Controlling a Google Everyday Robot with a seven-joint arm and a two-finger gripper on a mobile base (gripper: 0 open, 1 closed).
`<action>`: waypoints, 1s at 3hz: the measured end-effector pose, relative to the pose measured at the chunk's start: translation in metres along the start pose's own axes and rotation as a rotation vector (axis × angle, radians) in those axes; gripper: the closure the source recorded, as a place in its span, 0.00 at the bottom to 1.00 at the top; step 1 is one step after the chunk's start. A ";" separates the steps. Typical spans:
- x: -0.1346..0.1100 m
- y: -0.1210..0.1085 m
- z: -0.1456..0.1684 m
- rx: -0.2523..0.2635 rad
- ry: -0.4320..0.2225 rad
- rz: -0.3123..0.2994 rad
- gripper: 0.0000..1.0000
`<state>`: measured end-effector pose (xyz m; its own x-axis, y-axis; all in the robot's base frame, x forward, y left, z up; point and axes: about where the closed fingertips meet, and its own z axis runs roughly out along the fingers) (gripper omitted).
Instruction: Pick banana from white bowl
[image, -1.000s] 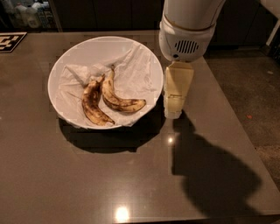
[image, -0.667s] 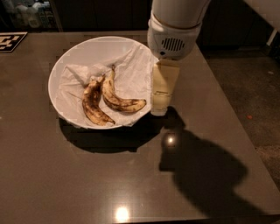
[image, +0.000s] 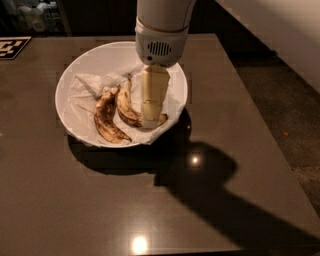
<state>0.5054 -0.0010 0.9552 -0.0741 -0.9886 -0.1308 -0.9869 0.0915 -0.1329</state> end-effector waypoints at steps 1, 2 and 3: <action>-0.005 -0.004 0.000 0.020 -0.019 0.001 0.00; -0.026 -0.008 0.018 -0.014 -0.073 -0.011 0.00; -0.035 -0.009 0.035 -0.075 -0.102 0.014 0.00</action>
Offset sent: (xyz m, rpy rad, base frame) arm 0.0154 0.0473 -0.0350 0.1165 0.0850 0.0506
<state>0.5221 0.0364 0.9269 -0.0771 -0.9696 -0.2322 -0.9941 0.0927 -0.0570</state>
